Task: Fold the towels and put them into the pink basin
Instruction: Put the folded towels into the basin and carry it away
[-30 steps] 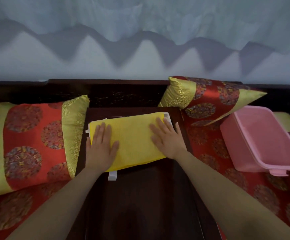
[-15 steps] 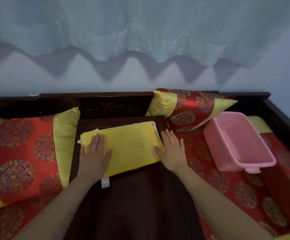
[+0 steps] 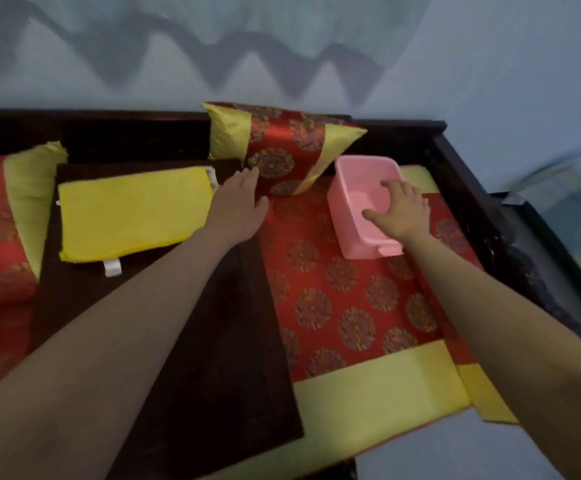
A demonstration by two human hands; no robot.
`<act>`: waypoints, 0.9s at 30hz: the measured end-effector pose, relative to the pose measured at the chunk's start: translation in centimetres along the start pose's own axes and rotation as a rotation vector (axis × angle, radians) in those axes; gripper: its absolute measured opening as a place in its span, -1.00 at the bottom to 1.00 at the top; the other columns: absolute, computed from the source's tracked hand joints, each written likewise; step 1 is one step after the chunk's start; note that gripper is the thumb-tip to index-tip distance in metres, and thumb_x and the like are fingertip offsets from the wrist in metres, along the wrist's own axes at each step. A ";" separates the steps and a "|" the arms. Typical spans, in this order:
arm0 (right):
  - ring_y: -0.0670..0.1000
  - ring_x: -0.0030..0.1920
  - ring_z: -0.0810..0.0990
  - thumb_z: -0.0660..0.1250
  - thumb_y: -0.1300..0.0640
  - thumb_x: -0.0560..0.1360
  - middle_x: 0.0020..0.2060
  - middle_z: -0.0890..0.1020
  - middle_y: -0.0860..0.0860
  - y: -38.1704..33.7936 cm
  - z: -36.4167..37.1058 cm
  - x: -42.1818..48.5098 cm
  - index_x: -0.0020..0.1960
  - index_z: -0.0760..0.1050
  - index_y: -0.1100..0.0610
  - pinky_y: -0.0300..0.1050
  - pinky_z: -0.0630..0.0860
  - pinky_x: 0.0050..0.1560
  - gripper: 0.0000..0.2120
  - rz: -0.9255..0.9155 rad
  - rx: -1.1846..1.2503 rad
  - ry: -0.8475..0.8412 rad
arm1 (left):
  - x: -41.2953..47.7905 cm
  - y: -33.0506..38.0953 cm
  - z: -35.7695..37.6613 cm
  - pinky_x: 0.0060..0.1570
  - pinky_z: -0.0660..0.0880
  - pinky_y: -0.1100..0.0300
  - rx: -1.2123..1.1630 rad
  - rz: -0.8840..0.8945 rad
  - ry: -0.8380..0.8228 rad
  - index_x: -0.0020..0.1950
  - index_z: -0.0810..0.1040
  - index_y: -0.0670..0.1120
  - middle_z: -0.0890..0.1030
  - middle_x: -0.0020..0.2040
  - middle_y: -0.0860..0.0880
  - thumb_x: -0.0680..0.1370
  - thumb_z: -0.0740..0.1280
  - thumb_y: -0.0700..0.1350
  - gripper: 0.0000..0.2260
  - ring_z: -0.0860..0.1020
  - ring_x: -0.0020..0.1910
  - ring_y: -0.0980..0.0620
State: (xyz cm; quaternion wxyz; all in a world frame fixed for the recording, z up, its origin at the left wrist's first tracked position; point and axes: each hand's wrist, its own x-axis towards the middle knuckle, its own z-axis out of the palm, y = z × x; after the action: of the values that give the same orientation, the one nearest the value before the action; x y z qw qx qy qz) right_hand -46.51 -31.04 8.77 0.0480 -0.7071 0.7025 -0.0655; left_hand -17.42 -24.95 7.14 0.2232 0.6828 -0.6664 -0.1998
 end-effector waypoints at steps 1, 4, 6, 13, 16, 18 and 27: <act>0.16 0.41 0.27 0.40 -0.12 0.37 0.40 0.36 0.09 1.5 0.0 0.5 0.41 0.30 0.04 0.22 0.20 0.37 -0.32 0.006 -0.010 -0.011 | 0.0 1.2 0.9 0.46 0.12 -0.04 -0.008 -0.007 -0.004 0.53 0.10 -0.16 0.18 0.53 -0.18 0.61 0.15 -0.02 -0.47 0.13 0.51 -0.14; 0.19 0.39 0.29 0.40 -0.10 0.37 0.38 0.38 0.11 7.6 0.7 1.4 0.39 0.32 0.05 0.24 0.21 0.37 -0.35 -0.016 0.003 -0.060 | -1.2 5.0 5.7 0.45 0.13 -0.09 0.003 -0.062 0.015 0.53 0.08 -0.15 0.17 0.53 -0.17 0.61 0.14 -0.01 -0.46 0.12 0.51 -0.14; 0.20 0.37 0.31 0.40 -0.08 0.37 0.36 0.40 0.13 11.5 1.5 1.7 0.38 0.33 0.07 0.23 0.22 0.37 -0.37 -0.058 0.033 -0.092 | -1.9 7.2 8.6 0.45 0.14 -0.12 0.010 -0.115 0.035 0.54 0.07 -0.16 0.17 0.52 -0.18 0.61 0.15 0.00 -0.45 0.11 0.51 -0.15; 0.20 0.36 0.34 0.39 0.00 0.38 0.35 0.41 0.15 22.0 3.1 1.8 0.40 0.32 0.13 0.23 0.29 0.35 -0.36 -0.088 0.108 -0.243 | -1.8 15.0 14.8 0.45 0.14 -0.11 0.020 -0.205 0.016 0.52 0.10 -0.19 0.22 0.50 -0.24 0.58 0.18 -0.03 -0.44 0.16 0.49 -0.21; 0.20 0.36 0.32 0.37 0.01 0.39 0.35 0.41 0.15 24.3 3.9 2.7 0.41 0.32 0.12 0.19 0.29 0.36 -0.37 -0.065 0.151 -0.238 | -0.5 16.6 16.8 0.45 0.14 -0.09 0.052 -0.204 0.010 0.52 0.11 -0.20 0.23 0.49 -0.25 0.58 0.18 -0.04 -0.44 0.17 0.48 -0.22; 0.19 0.37 0.31 0.38 0.00 0.40 0.35 0.40 0.14 25.8 4.0 3.4 0.40 0.32 0.12 0.14 0.29 0.35 -0.38 -0.059 0.150 -0.230 | 0.6 17.6 18.3 0.44 0.16 -0.07 0.051 -0.199 -0.004 0.51 0.13 -0.21 0.24 0.48 -0.26 0.57 0.19 -0.06 -0.44 0.20 0.47 -0.22; 0.24 0.28 0.35 0.36 0.04 0.40 0.29 0.42 0.19 31.6 6.1 11.6 0.33 0.35 0.18 0.07 0.35 0.23 -0.45 -0.036 0.139 -0.216 | 8.3 22.2 27.6 0.40 0.16 0.11 -0.124 -0.282 -0.037 0.49 0.16 -0.27 0.27 0.47 -0.28 0.56 0.22 -0.15 -0.47 0.25 0.45 -0.21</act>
State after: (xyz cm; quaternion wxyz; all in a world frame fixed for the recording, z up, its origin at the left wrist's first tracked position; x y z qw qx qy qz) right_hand -76.69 -43.10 -2.01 0.1711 -0.7175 0.6742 -0.0383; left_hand -51.12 -34.63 -2.62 0.2221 0.7508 -0.5542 -0.2826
